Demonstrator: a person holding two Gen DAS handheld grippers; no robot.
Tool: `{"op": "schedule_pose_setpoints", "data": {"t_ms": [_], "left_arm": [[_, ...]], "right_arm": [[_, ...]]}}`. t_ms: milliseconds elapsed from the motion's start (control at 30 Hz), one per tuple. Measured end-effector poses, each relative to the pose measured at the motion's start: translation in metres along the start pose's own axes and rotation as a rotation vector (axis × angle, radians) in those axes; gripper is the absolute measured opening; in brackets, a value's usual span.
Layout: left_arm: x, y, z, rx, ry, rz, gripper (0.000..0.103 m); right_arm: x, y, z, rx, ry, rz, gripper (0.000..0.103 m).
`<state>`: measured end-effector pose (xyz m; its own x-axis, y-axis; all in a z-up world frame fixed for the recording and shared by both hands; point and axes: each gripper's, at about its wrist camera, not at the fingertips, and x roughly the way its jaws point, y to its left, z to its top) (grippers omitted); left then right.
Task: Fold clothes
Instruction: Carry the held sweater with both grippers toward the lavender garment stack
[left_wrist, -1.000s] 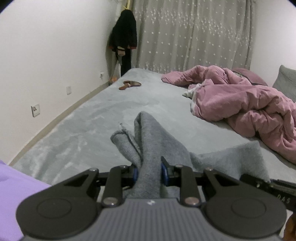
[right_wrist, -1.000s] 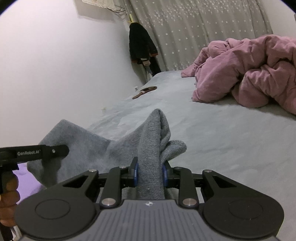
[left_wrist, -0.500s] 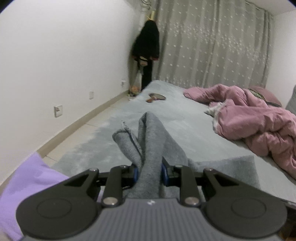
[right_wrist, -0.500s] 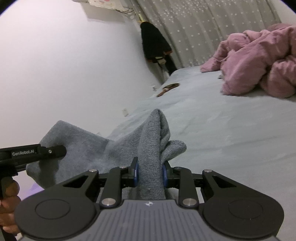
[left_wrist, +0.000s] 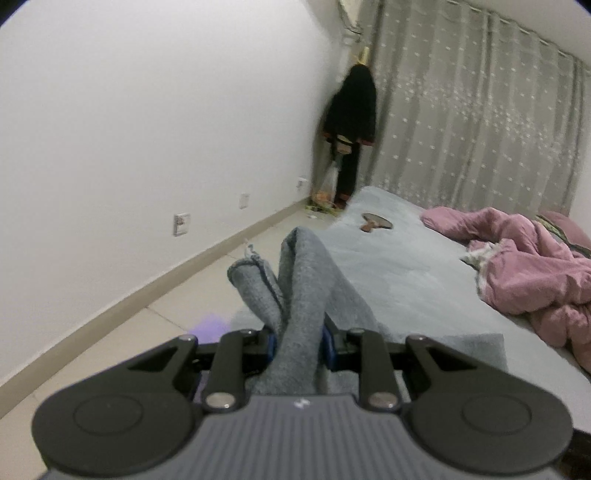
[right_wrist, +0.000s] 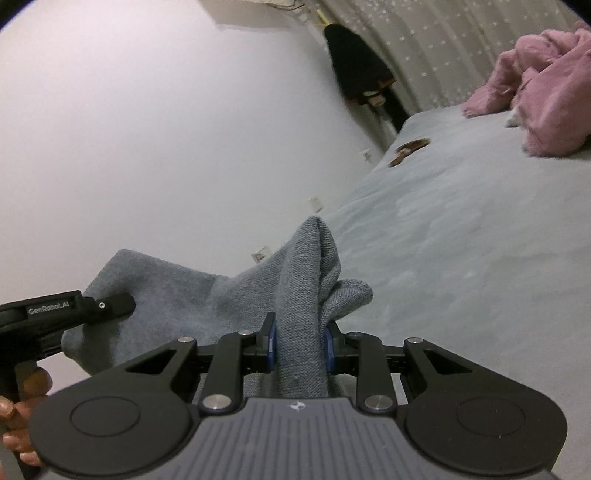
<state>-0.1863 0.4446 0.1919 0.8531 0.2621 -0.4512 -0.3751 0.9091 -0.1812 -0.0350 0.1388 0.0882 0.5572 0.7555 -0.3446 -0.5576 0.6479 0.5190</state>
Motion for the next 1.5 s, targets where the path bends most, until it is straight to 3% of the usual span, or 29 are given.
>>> {"op": "schedule_pose_setpoints", "data": {"t_ms": [267,533,1000,1500], "left_arm": [[-0.008,0.049,0.006,-0.059,0.0,0.067,0.02],[-0.013,0.074,0.007,-0.087,0.001,0.075,0.02],[0.035,0.087,0.005,-0.076,0.091,0.098,0.019],[0.047,0.089,0.006,-0.094,0.068,0.045,0.019]], "right_arm": [[0.02,0.029,-0.025,0.029,0.039,0.052,0.025],[0.034,0.031,-0.03,0.111,0.047,0.069,0.025],[0.041,0.016,-0.046,0.217,0.083,0.075,0.025],[0.035,0.001,-0.055,0.307,0.055,0.114,0.024]]}}
